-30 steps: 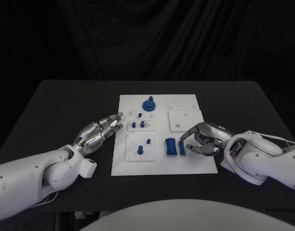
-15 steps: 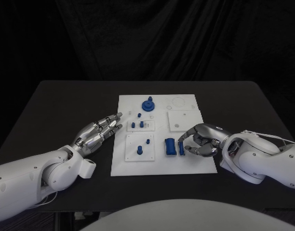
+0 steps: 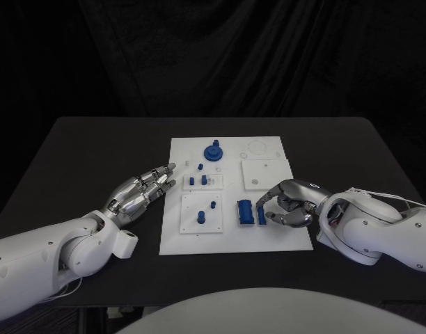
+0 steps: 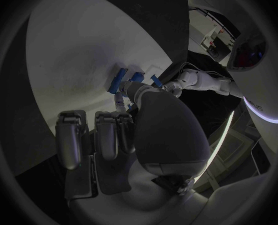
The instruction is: Assemble the parts on the task board
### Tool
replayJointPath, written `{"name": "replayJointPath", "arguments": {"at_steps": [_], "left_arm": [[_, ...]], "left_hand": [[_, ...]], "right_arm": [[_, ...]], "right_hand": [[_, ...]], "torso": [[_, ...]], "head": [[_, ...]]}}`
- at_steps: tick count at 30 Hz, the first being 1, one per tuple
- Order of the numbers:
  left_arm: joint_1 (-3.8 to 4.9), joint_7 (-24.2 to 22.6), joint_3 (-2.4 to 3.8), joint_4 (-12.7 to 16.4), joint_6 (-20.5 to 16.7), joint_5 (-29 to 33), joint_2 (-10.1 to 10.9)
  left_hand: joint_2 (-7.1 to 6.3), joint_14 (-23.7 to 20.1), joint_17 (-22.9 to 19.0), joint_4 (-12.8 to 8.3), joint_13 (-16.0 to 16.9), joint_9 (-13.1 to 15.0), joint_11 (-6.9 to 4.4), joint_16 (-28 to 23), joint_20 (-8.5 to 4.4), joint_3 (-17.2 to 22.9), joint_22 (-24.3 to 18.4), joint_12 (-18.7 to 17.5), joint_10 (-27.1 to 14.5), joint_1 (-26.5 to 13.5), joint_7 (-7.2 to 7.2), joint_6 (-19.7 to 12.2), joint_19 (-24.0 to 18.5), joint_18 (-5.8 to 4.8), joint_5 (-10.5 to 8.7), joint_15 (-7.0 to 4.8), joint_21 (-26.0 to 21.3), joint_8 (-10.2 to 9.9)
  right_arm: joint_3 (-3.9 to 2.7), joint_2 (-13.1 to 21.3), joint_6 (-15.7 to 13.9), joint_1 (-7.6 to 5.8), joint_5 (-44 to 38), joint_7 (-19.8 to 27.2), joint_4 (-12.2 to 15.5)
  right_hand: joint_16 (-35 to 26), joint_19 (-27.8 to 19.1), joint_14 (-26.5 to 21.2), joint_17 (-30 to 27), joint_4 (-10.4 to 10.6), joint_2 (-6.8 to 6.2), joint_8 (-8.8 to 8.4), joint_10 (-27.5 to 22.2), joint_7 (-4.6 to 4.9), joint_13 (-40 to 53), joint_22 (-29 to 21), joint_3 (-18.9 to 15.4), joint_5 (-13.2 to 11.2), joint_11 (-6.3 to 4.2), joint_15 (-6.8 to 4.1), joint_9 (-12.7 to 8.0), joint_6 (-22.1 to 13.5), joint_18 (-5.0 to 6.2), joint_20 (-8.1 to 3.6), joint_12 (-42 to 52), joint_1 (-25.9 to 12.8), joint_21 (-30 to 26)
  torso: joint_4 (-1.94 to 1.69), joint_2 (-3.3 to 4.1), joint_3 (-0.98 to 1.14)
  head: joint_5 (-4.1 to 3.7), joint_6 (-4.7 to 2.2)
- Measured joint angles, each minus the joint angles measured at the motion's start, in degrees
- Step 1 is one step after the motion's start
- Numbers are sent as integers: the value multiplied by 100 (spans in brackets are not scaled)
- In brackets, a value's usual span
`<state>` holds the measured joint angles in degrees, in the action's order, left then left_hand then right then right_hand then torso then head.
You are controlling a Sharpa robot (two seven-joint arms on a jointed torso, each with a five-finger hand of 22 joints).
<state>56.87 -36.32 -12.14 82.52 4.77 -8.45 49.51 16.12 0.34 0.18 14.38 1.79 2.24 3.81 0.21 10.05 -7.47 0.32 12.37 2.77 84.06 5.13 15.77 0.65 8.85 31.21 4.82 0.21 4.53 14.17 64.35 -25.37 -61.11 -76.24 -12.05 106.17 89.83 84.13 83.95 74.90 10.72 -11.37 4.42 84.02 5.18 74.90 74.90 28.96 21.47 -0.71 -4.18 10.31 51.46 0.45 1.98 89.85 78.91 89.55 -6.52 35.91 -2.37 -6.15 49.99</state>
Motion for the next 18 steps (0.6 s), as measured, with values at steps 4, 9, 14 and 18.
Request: {"name": "replayJointPath", "arguments": {"at_steps": [4, 9, 14, 18], "left_arm": [[0, 1, 0, -6, 4, 0, -8], [-2, 3, 1, -12, 11, 0, -12], [-4, 4, 1, -15, 17, -1, -15], [-8, 4, 1, -19, 20, -1, -18]], "left_hand": [[0, 0, 0, 0, 0, 0, 0, 0, 0, 0, 0, 0, 0, 0, 0, 0, 0, 0, 0, 0, 0, 0], [0, 0, 0, 0, 0, 0, 0, 0, 0, 0, 0, 0, 0, 0, 0, 0, 0, 0, 0, 0, 0, 0], [0, 0, 0, 0, 0, -1, 0, 0, 0, 0, 0, 0, 0, 0, 0, 0, 0, 0, 0, 0, 0, 0], [0, 0, 0, 0, 0, -1, 0, 0, 0, 0, 0, 0, 0, 0, 0, 0, 0, 0, 0, 0, 0, 0]], "right_arm": [[10, -3, 42, 16, -1, -21, -17], [11, -12, 76, 20, -1, -34, -25], [9, -18, 90, 20, -1, -38, -33], [9, -21, 91, 20, -1, -38, -38]], "right_hand": [[0, -19, 0, 0, -16, 0, 5, 0, -34, 0, 3, 16, -76, 0, 0, -15, -35, 0, 19, 0, 0, -23], [0, -19, 0, 0, -30, 0, -22, 0, -102, 0, 4, 29, -178, 0, 0, -57, -102, 0, 19, 0, 0, -46], [0, -19, 2, 0, -14, 29, -29, -7, -162, 3, 4, 45, -287, -52, -2, -93, -162, 0, 19, 0, -29, -59], [0, -19, 0, 0, -14, 30, -49, 2, -216, 4, 4, 45, -350, -84, -43, -135, -216, 0, 19, 0, -29, -81]], "torso": [[0, 0, -1], [1, -2, -1], [1, -3, -1], [2, -2, -1]], "head": [[-3, 0], [-3, 0], [-2, 0], [-6, 0]]}}
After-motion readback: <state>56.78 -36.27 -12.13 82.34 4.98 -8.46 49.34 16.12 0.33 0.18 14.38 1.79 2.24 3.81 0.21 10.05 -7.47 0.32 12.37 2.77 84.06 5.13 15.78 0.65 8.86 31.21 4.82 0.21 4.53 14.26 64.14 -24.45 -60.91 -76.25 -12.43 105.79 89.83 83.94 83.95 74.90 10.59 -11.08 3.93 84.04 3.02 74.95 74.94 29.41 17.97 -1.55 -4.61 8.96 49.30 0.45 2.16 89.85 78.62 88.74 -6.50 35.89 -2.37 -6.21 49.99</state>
